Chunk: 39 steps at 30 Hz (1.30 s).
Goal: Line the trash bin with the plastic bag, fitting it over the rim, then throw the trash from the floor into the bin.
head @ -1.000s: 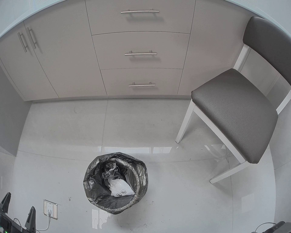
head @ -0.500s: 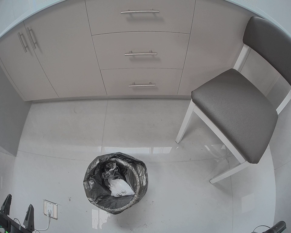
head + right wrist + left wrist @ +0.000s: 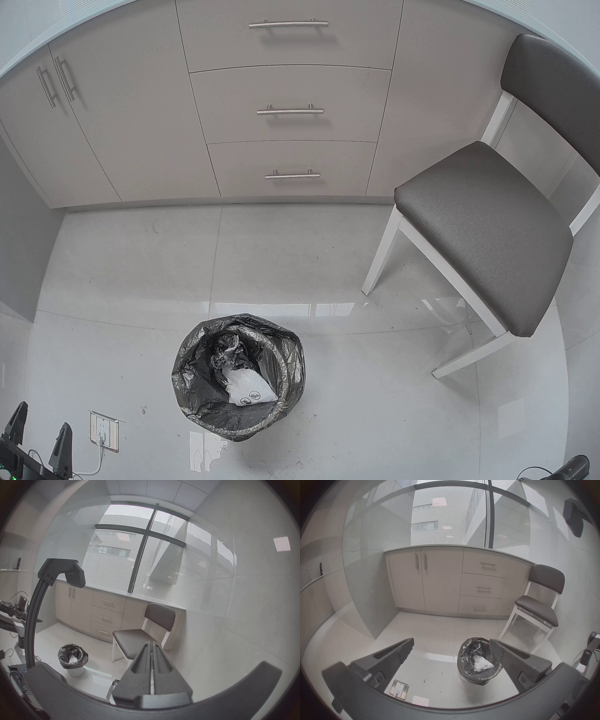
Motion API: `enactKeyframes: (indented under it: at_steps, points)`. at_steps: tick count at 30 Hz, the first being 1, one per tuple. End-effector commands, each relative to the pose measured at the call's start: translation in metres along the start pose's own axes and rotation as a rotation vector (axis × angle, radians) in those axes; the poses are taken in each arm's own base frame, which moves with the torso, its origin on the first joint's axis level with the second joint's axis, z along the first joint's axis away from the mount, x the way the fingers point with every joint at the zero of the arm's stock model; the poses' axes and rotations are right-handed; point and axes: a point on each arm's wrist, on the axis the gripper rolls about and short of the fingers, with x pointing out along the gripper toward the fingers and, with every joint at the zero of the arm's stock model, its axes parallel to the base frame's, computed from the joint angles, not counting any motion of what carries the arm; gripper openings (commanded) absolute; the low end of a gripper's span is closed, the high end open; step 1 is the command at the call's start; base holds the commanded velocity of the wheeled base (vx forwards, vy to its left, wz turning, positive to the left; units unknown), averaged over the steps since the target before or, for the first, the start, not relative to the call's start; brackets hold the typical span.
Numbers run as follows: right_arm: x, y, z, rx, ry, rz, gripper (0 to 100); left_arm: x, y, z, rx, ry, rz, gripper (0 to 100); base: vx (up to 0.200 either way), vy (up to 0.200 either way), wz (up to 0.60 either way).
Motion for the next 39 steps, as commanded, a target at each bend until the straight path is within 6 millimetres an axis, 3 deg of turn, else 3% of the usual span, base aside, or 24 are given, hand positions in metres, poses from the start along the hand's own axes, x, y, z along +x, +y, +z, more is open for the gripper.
enactKeyframes:
  at_steps: [1, 7, 9, 13, 20, 21, 22, 23, 25, 26, 28, 33, 39]
  points:
    - [0.001, 0.003, -0.008, 0.035, 0.045, 0.011, 0, -0.001, 0.000, 0.000, -0.004, -0.014, 0.002, 100, 0.000, 0.000, 0.00]
    - [0.048, 0.015, -0.022, 0.069, 0.298, 0.127, 0, -0.001, 0.000, 0.000, 0.031, -0.012, 0.003, 100, 0.000, 0.000, 0.00]
    - [0.068, 0.021, -0.034, 0.158, 0.430, 0.148, 0, -0.001, 0.000, 0.000, 0.036, -0.011, -0.013, 100, 0.000, 0.000, 0.00]
    - [0.091, 0.028, -0.046, 0.290, 0.550, 0.123, 0, -0.001, 0.000, 0.000, 0.072, -0.013, -0.014, 100, 0.000, 0.000, 0.00]
    - [0.173, 0.044, -0.068, 0.445, 0.436, 0.050, 0, 0.003, 0.000, -0.008, 0.097, -0.012, -0.012, 100, 0.000, 0.000, 0.00]
    - [0.195, 0.050, -0.081, 0.438, 0.385, 0.007, 0, 0.003, 0.000, -0.008, 0.091, -0.012, -0.012, 100, 0.000, 0.000, 0.00]
    - [0.199, 0.051, -0.084, 0.435, 0.374, -0.001, 0, 0.003, 0.000, -0.008, 0.089, -0.012, -0.012, 100, 0.000, 0.000, 0.00]
    - [0.222, 0.059, -0.106, 0.405, 0.309, -0.042, 0, 0.003, 0.000, -0.008, 0.085, -0.012, -0.009, 100, 0.000, 0.000, 0.00]
    - [0.239, 0.068, -0.133, 0.336, 0.266, -0.042, 0, 0.003, 0.000, -0.008, 0.083, -0.012, -0.009, 100, 0.000, 0.000, 0.00]
    - [0.247, 0.075, -0.159, 0.277, 0.256, -0.032, 0, 0.003, 0.000, -0.008, 0.083, -0.012, -0.008, 100, 0.000, 0.000, 0.00]
    - [0.250, 0.084, -0.193, 0.210, 0.281, -0.027, 0, 0.003, 0.000, -0.008, 0.086, -0.012, -0.009, 100, 0.000, 0.000, 0.00]
    - [0.247, 0.085, -0.197, 0.238, 0.370, -0.007, 0, 0.003, 0.000, -0.008, 0.086, -0.012, -0.009, 100, 0.000, 0.000, 0.00]
    - [0.247, 0.090, -0.201, 0.208, 0.350, 0.167, 0, 0.003, 0.000, -0.008, 0.086, -0.012, -0.009, 100, 0.000, 0.000, 0.00]
